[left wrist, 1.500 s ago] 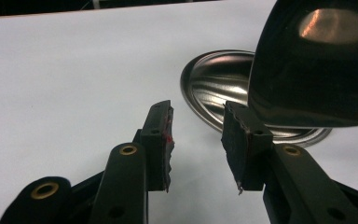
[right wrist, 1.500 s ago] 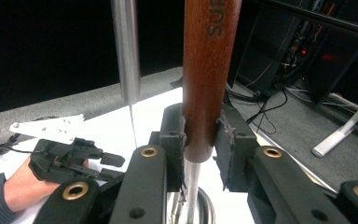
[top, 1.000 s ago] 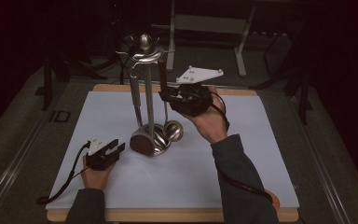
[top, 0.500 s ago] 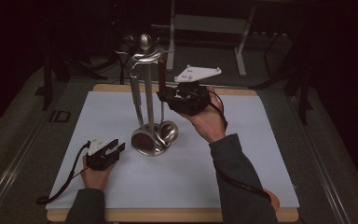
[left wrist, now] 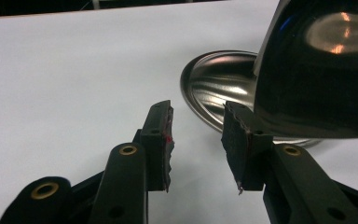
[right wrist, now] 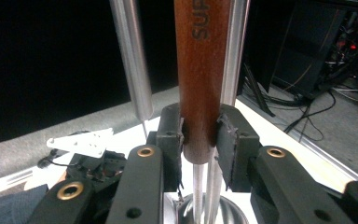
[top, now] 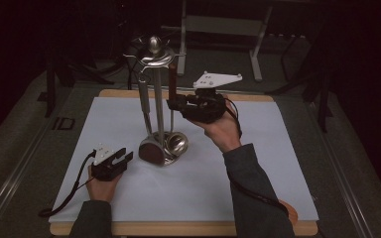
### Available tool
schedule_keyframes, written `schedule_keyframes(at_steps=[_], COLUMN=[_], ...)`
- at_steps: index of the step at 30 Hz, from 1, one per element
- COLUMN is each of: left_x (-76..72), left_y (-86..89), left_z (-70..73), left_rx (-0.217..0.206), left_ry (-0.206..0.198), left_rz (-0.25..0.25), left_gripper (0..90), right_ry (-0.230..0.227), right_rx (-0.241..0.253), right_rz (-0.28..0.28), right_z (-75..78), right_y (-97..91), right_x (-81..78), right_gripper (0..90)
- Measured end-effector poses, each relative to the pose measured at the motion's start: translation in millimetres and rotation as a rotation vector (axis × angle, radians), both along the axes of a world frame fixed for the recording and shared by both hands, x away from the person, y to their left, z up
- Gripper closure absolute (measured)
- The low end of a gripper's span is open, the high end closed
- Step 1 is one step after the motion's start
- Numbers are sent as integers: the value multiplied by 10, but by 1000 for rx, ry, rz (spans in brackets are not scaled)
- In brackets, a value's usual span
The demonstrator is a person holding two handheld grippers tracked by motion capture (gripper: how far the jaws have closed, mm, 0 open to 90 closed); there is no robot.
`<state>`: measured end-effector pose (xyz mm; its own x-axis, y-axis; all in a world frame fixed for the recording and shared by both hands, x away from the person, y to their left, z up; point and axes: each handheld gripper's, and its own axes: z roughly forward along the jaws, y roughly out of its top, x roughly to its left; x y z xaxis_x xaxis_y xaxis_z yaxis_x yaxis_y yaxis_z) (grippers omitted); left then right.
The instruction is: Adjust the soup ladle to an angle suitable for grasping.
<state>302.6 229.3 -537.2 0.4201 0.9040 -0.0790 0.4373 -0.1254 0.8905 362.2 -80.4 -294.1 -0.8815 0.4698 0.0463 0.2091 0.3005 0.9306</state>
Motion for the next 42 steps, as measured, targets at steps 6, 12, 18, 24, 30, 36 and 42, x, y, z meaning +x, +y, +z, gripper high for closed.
schedule_keyframes(at_steps=[6, 12, 18, 24, 30, 36, 42], left_x=[1, 0, 0, 0, 0, 0, -1], left_y=[-1, -2, -1, -1, 0, 0, -2], left_z=[0, 0, 0, 0, 0, 0, -1], left_rx=[-1, -1, -1, -1, -1, -2, -1], left_ry=[0, 0, 0, 0, 0, 0, 0], left_rz=[1, 0, 1, 1, 0, 0, 0], left_gripper=[627, 627, 627, 627, 627, 627, 627], right_ry=[-34, -41, -32, -25, -7, -12, -18], right_rx=[-1, -23, -64, -94, -98, -75, -35], right_rz=[-9, -26, -43, -59, -53, -39, -27], right_z=[-2, 77, 109, 130, 101, 82, 84], right_y=[-23, 14, 79, 135, 162, 105, -31], right_x=[-19, -44, -35, -11, 9, 4, -31], right_gripper=[734, 738, 739, 739, 733, 695, 651])
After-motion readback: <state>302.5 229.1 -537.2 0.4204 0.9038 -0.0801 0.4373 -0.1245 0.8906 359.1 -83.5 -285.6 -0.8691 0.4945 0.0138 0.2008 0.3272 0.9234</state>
